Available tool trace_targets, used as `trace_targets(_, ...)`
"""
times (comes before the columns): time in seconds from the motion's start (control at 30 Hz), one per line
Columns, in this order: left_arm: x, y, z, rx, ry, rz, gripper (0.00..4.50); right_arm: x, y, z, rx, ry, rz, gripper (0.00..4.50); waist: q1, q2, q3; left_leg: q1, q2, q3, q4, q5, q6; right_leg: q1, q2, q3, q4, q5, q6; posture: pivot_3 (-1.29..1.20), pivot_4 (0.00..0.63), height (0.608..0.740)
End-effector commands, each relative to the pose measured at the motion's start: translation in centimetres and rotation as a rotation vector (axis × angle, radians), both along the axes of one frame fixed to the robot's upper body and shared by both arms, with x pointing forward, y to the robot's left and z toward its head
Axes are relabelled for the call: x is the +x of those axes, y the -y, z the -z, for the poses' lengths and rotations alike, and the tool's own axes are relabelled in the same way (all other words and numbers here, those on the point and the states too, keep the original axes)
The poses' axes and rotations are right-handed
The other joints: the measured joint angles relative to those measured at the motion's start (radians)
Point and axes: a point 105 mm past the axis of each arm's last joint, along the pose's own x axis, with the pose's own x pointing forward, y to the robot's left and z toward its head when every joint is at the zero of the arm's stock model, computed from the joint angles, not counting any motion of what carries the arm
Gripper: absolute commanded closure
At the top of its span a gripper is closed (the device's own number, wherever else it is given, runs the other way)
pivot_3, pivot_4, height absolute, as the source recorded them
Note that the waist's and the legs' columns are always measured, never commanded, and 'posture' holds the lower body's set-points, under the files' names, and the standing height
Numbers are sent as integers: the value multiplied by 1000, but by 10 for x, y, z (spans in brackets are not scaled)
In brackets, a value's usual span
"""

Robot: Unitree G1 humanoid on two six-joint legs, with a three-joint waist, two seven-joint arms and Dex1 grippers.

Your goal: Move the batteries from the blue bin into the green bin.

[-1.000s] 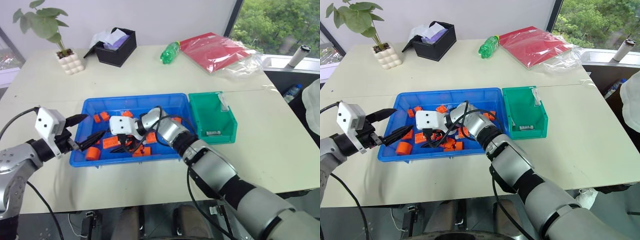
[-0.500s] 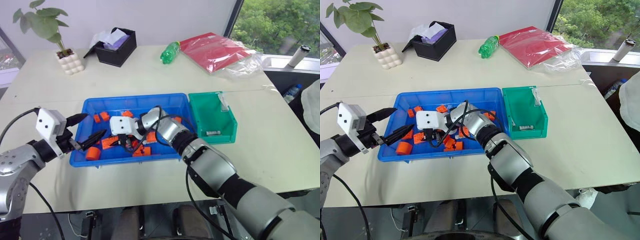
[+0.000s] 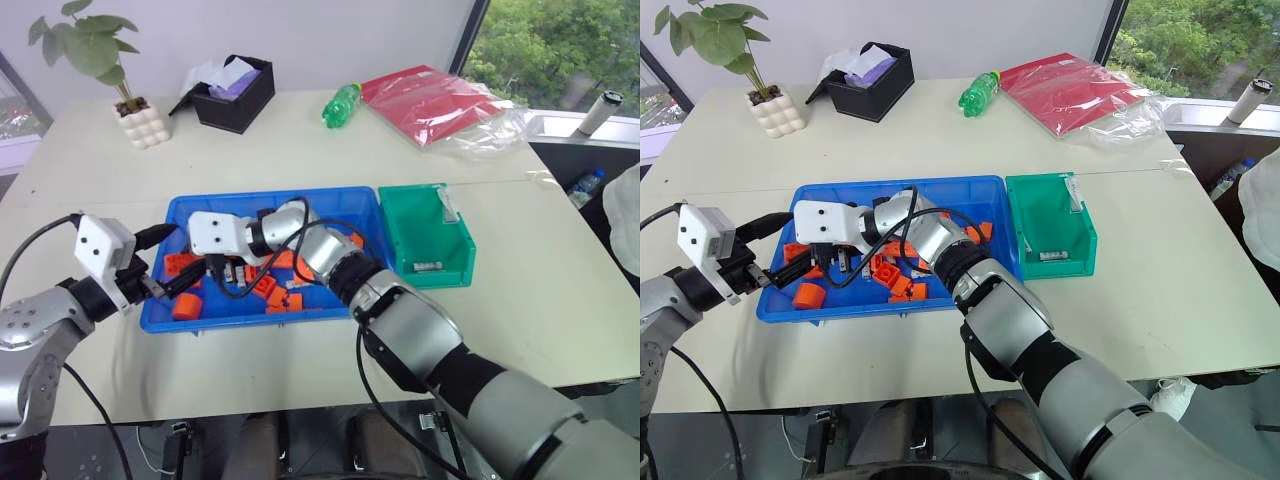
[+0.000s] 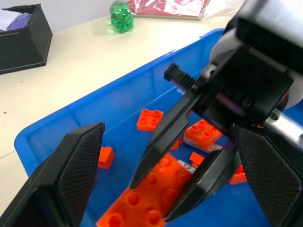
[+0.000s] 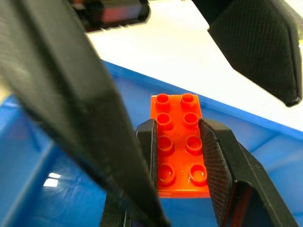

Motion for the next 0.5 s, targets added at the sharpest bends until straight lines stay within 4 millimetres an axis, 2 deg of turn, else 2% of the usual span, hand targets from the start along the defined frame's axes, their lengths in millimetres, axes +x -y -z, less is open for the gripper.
trace_targets(0.03, -2, 3, -8, 8, 47, 1, 0, -1, -11, -7, 8, 97, 6, 3760, 0, 0, 0, 0, 0, 0, 0, 0, 0, 0, 0, 0, 0, 0, 0, 0, 150, 740)
trace_targets(0.1, -3, 4, -8, 6, 48, -2, 0, 0, -10, 0, -14, 120, 17, 3760, 0, 0, 0, 0, 0, 0, 0, 0, 0, 0, 0, 0, 0, 0, 0, 0, 150, 740)
trace_targets(0.17, -4, 5, -8, 2, 49, -6, 0, 2, -8, 6, -38, 129, 28, 2674, -1, 0, 0, 0, 0, 0, 0, 0, 0, 0, 0, 0, 0, 0, 0, 0, 150, 740)
trace_targets(0.23, -5, 5, -8, 0, 50, -10, 0, 4, -6, 7, -48, 148, 40, 1809, -1, 0, 0, 0, 0, 0, 0, 0, 0, 0, 0, 0, 0, 0, 0, 0, 150, 740)
trace_targets(0.33, -5, 6, -7, -5, 50, -15, 0, 11, -4, 3, -32, 175, 79, 224, 0, 0, 0, 0, 0, 0, 0, 0, 0, 0, 0, 0, 1, 0, 0, 0, 150, 740)
trace_targets(0.37, -5, 7, -7, -7, 49, -15, 0, 14, -4, -3, -15, 186, 92, 34, 0, 0, 0, 0, 0, 0, 0, 0, 0, 0, 0, 0, 1, 0, 0, 0, 150, 740)
trace_targets(0.4, -5, 7, -7, -8, 49, -15, 0, 15, -4, -7, -3, 193, 99, 34, 0, 0, 0, 0, 0, 0, 0, 0, 0, 0, 0, 0, 1, 0, 0, 0, 150, 740)
trace_targets(0.5, -2, 7, -7, -12, 50, -14, 0, 19, -7, -40, 102, 159, 116, 34, 0, 0, 0, 0, 0, 0, 0, 0, -1, 0, 0, 0, 1, 0, 0, 0, 150, 740)
